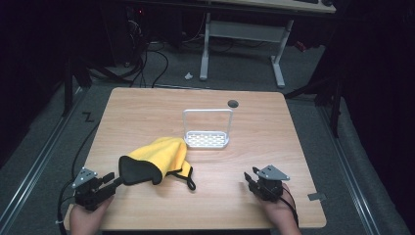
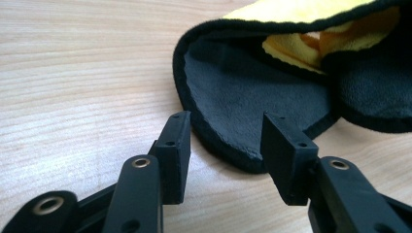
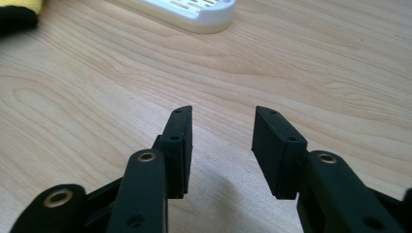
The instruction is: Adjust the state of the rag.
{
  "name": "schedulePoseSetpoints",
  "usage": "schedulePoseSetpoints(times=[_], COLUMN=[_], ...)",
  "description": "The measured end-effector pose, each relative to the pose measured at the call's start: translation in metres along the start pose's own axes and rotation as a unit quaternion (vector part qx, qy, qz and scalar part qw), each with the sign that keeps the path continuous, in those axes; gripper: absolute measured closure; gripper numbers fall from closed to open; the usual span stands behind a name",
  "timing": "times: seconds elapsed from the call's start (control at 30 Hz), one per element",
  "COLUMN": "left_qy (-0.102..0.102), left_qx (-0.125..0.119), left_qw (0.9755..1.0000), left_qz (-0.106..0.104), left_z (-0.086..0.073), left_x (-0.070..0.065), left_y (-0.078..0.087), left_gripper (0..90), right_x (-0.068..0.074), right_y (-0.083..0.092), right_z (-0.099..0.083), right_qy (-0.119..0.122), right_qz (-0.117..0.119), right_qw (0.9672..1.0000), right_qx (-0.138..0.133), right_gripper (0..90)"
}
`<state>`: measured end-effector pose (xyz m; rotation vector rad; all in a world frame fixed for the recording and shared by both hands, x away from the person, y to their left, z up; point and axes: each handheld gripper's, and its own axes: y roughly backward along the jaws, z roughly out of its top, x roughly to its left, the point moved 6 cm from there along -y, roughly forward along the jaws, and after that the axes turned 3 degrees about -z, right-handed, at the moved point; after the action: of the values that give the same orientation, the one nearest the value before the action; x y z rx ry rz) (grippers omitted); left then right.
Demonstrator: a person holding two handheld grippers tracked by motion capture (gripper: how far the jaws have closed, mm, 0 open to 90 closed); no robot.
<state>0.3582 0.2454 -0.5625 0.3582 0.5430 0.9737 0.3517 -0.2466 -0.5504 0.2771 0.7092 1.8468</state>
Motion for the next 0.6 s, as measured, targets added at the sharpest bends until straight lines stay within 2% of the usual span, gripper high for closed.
schedulePoseSetpoints(times=[0.03, 0.1, 0.17, 0.3, 0.47, 0.6], left_qy=[0.015, 0.019, 0.015, 0.021, 0.023, 0.012], left_qx=[-0.003, -0.005, -0.003, -0.007, -0.012, -0.012], left_qw=[0.9998, 0.9997, 0.9998, 0.9995, 0.9992, 0.9993], left_qz=[-0.009, -0.013, -0.013, -0.022, -0.030, -0.032], left_z=[0.0010, 0.0013, 0.0013, 0.0025, 0.0058, 0.0098], left_x=[0.0017, 0.0021, 0.0025, 0.0020, 0.0005, -0.0045], left_y=[-0.0007, -0.0011, -0.0018, -0.0002, 0.0031, 0.0032], left_gripper=[54.1, 53.9, 53.8, 53.5, 53.2, 51.7], right_x=[0.0008, 0.0018, 0.0051, 0.0095, 0.0101, 0.0085], right_y=[-0.0003, -0.0004, -0.0008, -0.0015, -0.0030, -0.0038], right_z=[0.0005, 0.0010, 0.0006, -0.0002, -0.0006, -0.0030], right_qy=[-0.004, -0.003, 0.000, 0.013, 0.009, 0.006], right_qz=[0.000, 0.001, 0.004, 0.000, 0.000, 0.000], right_qw=[1.0000, 1.0000, 1.0000, 0.9999, 1.0000, 1.0000], right_qx=[-0.001, -0.003, -0.002, 0.001, 0.002, 0.005], right_gripper=[59.1, 58.3, 56.9, 54.9, 53.9, 53.3])
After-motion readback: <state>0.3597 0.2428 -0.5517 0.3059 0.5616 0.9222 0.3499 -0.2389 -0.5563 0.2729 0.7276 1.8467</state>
